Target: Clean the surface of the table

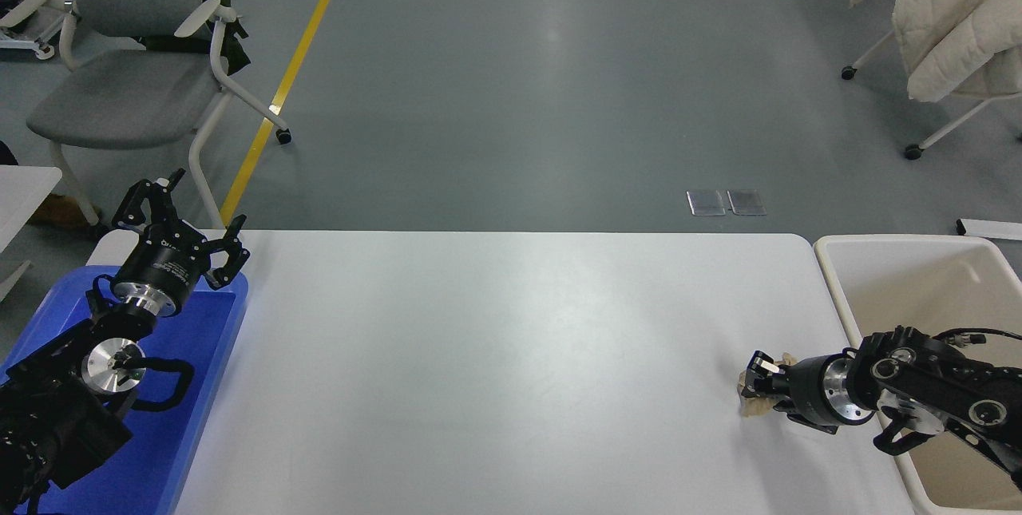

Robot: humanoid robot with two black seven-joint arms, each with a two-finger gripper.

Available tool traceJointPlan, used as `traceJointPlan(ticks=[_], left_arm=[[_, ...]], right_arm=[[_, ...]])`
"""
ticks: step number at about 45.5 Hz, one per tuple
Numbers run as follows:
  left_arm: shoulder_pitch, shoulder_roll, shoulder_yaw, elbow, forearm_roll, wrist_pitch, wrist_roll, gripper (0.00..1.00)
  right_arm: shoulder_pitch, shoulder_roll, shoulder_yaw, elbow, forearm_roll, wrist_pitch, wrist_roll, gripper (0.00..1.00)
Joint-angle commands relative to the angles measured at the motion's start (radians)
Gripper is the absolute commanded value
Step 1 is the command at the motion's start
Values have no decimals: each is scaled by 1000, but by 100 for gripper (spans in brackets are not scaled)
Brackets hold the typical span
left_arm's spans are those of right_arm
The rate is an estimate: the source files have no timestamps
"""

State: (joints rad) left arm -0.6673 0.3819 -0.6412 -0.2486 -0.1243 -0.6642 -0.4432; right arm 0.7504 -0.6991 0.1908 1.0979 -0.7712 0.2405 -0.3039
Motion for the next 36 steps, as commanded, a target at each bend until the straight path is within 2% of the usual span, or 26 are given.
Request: traceJointPlan(ticks=[1, 10, 18, 26, 36], left_arm=[[0, 0, 0, 0, 0, 0, 0, 100], [0, 0, 0, 0, 0, 0, 1, 100], [0, 0, 0, 0, 0, 0, 0, 100], [0, 0, 0, 0, 0, 0, 0, 100], [0, 0, 0, 0, 0, 0, 0, 100]], right_arm=[[64, -209, -11, 221, -20, 77, -38, 0], [173, -443, -8, 410, -109, 243, -66, 0], [312, -577, -8, 418, -111, 402, -66, 0], [391, -687, 1, 418, -111, 557, -64, 0], [403, -727, 7, 413, -112, 605, -64, 0]])
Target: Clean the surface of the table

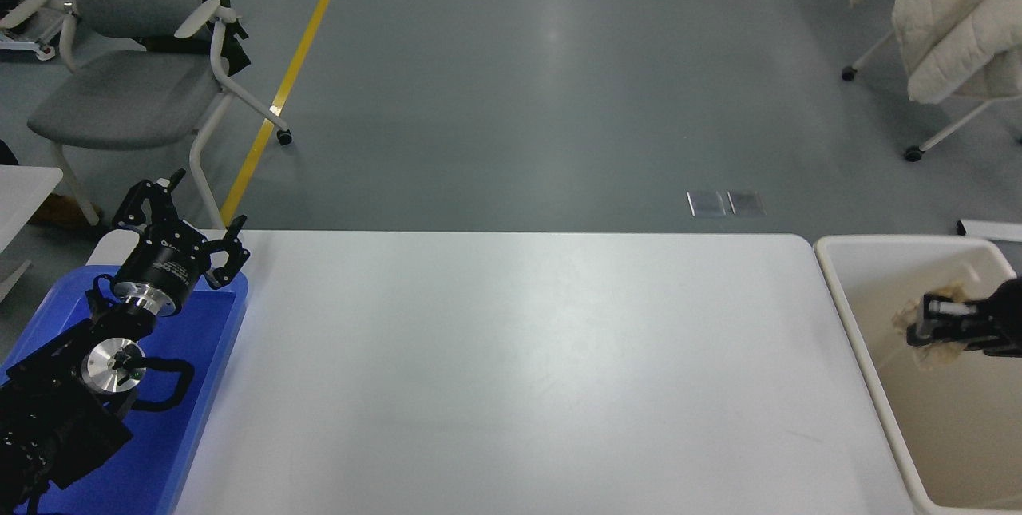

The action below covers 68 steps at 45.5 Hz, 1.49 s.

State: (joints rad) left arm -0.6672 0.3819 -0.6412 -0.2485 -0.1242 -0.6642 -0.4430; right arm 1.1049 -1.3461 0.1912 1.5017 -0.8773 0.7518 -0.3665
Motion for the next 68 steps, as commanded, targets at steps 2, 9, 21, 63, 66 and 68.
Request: traceJointPlan(ticks=[2, 9, 21, 63, 66, 68], left_arm=[[0, 0, 0, 0, 0, 0, 1, 100], [0, 0, 0, 0, 0, 0, 0, 100], [0, 0, 0, 0, 0, 0, 0, 100], [0, 0, 0, 0, 0, 0, 0, 100], [0, 0, 0, 0, 0, 0, 0, 100], [0, 0, 0, 0, 0, 0, 0, 100]], right_arm=[[47, -77, 5, 5, -8, 90, 0, 0], [38, -15, -13, -104, -22, 38, -2, 0], [-88, 228, -4, -526, 3, -106, 11, 0], [-421, 964, 65, -1402, 251, -782, 382, 0], [-416, 972, 65, -1402, 264, -784, 385, 0], [-412, 978, 65, -1402, 265, -784, 385, 0]])
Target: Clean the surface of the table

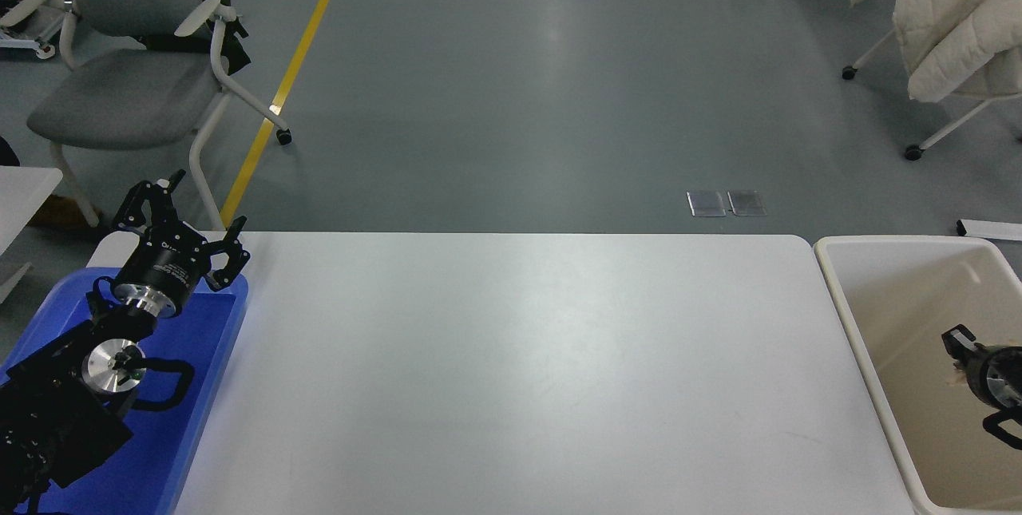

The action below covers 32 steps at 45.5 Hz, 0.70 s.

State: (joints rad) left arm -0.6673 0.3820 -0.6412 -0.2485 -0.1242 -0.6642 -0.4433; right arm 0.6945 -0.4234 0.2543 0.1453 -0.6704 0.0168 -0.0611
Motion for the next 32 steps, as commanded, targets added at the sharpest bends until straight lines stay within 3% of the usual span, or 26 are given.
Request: traceJointPlan(ticks=[1, 10, 12, 13, 14, 15, 32], left_arm=[[0, 0, 0, 0, 0, 0, 0, 100], [0, 0, 0, 0, 0, 0, 0, 100], [0, 0, 0, 0, 0, 0, 0, 100], [0, 0, 0, 0, 0, 0, 1, 100], [0, 0, 0, 0, 0, 0, 1, 100], [0, 0, 0, 0, 0, 0, 1, 100], [0, 0, 0, 0, 0, 0, 0, 100]], right_arm=[[0, 55, 2, -46, 58, -49, 79, 0], [0, 58, 2, -46, 60, -49, 79, 1], [0, 60, 3, -47, 66, -49, 76, 25], [2, 60, 2, -49, 66, -52, 76, 51], [5, 58, 2, -46, 66, -51, 76, 85], [10, 58, 0, -46, 66, -49, 76, 100], [10, 57, 11, -46, 126, -52, 76, 100]])
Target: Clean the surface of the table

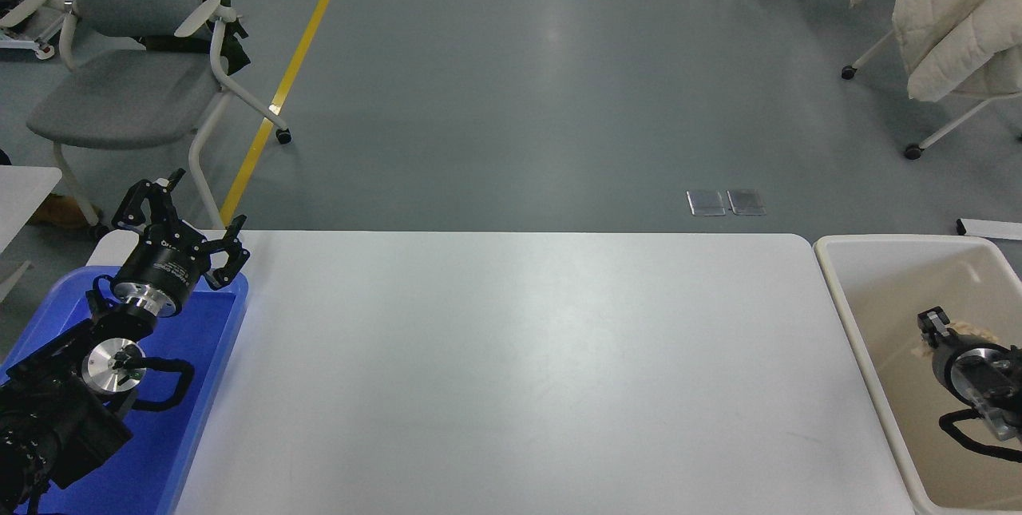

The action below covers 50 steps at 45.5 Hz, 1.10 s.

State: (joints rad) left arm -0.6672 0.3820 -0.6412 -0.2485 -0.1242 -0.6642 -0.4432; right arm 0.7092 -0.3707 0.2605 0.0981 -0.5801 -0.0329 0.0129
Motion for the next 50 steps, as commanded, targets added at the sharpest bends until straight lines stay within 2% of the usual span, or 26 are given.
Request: traceJointPlan(ticks=[1, 15, 21, 26, 32, 37, 42, 50], left_arm=[[0, 0, 0, 0, 0, 0, 0, 100], [0, 0, 0, 0, 0, 0, 1, 100], [1, 0, 0, 0, 0, 2, 0, 100], [1, 0, 0, 0, 0, 2, 0, 100], [1, 0, 0, 0, 0, 2, 0, 100], [0, 0, 0, 0, 0, 2, 0, 100], [0, 0, 0, 0, 0, 0, 0, 100], [0, 0, 0, 0, 0, 0, 1, 100]], right_arm=[[-7, 4, 5, 3, 36, -2, 2, 100], [-7, 1, 8, 15, 123, -5, 7, 100], [-23, -94, 32, 184, 146, -4, 28, 100], [-59, -189, 213, 383, 146, -4, 38, 100], [-148, -209, 557, 543, 144, 7, 38, 100], [-220, -191, 764, 687, 143, 11, 38, 100], [-267, -130, 861, 804, 129, 10, 38, 100], [-243, 45, 1016, 810, 118, 8, 44, 100]])
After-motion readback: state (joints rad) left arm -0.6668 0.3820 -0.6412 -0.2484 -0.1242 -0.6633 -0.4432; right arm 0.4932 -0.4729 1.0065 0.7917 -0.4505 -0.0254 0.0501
